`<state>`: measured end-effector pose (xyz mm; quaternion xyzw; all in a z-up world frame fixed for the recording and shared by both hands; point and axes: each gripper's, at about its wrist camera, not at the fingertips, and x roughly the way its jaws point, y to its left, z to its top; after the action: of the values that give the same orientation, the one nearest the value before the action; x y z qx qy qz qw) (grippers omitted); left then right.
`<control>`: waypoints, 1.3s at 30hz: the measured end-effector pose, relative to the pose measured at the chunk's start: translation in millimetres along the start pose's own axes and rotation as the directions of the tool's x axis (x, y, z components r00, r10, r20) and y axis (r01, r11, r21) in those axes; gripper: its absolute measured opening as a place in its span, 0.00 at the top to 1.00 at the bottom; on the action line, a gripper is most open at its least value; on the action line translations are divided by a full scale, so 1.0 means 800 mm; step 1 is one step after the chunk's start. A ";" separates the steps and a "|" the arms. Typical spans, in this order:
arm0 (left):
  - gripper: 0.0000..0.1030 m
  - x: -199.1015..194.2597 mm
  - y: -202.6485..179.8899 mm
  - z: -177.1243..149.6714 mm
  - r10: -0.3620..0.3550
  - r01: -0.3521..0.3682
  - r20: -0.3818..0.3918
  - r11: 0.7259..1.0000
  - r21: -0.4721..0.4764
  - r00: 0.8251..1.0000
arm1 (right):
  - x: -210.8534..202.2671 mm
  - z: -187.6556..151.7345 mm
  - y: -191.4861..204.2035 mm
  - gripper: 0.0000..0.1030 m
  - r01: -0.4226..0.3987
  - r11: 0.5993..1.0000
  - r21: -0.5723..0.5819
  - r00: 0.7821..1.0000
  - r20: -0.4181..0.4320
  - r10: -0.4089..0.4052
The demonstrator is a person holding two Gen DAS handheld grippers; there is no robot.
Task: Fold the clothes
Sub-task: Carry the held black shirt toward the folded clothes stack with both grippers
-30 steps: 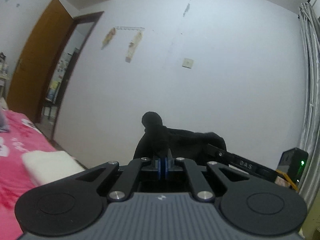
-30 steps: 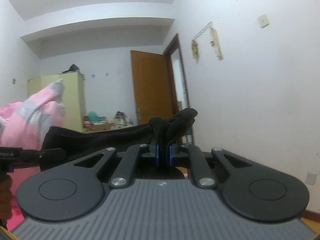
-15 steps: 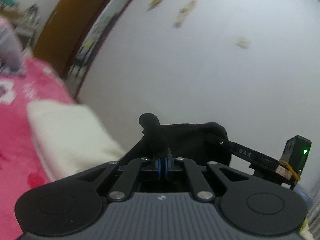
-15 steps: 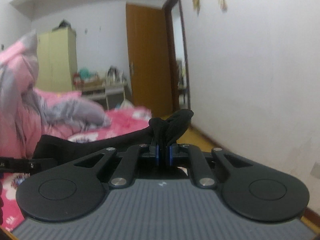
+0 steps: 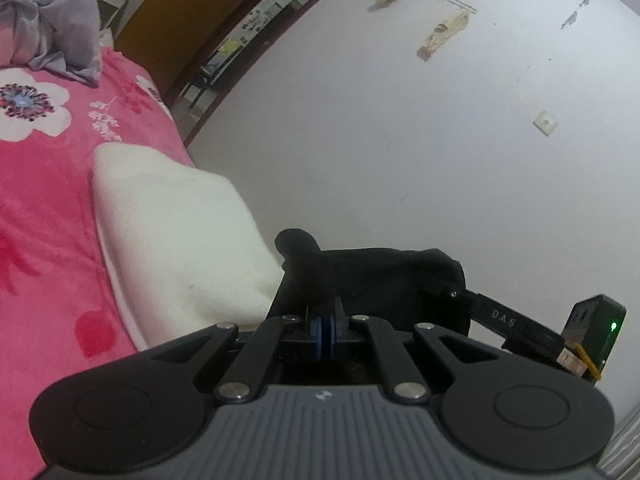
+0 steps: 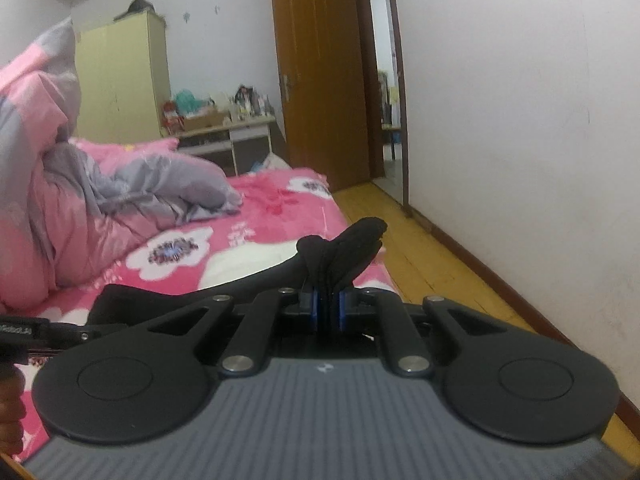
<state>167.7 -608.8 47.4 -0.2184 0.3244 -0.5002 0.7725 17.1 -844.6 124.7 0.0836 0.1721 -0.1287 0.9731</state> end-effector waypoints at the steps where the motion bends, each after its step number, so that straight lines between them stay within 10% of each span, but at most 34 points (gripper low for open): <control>1: 0.96 0.000 -0.004 0.003 -0.005 0.005 -0.001 1.000 0.009 1.000 | -0.002 0.000 -0.002 0.93 0.000 1.000 0.012 1.000 0.007 0.000; 11: 0.96 -0.015 -0.020 0.002 0.009 -0.009 -0.006 1.000 0.018 1.000 | -0.026 -0.020 -0.018 0.93 0.009 0.998 0.064 1.000 0.025 -0.010; 27: 0.96 -0.286 -0.170 -0.067 -0.242 0.201 0.130 0.942 0.269 0.961 | -0.275 -0.043 0.050 0.93 -0.072 0.987 0.147 0.946 0.324 0.021; 39: 0.96 -0.444 -0.146 -0.130 -0.198 0.161 0.164 0.964 0.213 0.966 | -0.376 -0.113 0.161 0.93 -0.150 0.971 0.185 0.950 0.299 0.090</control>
<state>-83.5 -332.4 152.8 -0.2142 0.1792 -0.5759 0.7684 -248.5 -636.6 163.3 0.1741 0.0085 -0.0969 0.9799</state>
